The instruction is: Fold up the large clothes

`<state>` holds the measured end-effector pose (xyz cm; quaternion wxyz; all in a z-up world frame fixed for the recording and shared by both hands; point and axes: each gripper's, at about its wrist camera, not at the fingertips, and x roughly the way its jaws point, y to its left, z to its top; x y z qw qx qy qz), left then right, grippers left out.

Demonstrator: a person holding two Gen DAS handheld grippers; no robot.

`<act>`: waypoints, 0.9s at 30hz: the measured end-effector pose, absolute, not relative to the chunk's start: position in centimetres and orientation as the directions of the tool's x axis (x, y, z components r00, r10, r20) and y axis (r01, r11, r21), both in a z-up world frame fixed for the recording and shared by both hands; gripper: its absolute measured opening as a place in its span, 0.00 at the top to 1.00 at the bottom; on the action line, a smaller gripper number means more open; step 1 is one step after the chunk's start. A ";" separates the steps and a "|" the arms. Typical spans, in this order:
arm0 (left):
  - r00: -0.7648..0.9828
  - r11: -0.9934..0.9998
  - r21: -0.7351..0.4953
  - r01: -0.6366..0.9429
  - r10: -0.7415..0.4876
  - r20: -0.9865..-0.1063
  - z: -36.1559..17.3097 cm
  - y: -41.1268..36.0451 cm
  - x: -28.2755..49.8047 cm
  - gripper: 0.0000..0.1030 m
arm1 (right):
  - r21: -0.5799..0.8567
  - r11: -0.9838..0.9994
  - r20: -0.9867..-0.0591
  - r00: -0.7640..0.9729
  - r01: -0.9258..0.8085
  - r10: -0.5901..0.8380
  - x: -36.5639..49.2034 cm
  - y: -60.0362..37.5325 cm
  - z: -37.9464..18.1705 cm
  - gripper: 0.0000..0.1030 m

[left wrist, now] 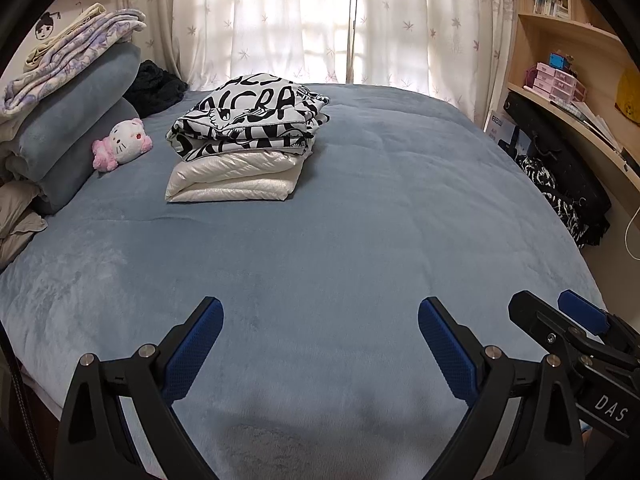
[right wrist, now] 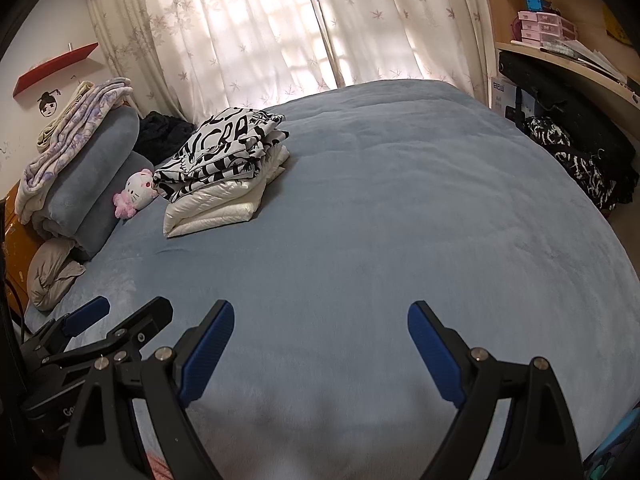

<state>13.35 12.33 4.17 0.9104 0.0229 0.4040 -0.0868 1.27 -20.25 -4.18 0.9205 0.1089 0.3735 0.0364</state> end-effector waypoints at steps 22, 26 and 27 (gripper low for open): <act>0.658 0.984 -0.031 0.174 -0.139 -0.740 4.1 12.5 12.8 0.07 | 0.227 0.974 -0.678 0.721 0.015 0.147 1.2 -20.3 -4.4 0.13; 0.661 0.985 -0.031 0.171 -0.138 -0.738 4.1 12.5 12.8 0.07 | 0.226 0.974 -0.677 0.721 0.014 0.147 1.2 -20.3 -4.4 0.13; 0.661 0.985 -0.031 0.172 -0.138 -0.738 4.1 12.5 12.8 0.07 | 0.227 0.974 -0.677 0.721 0.014 0.147 1.2 -20.3 -4.4 0.13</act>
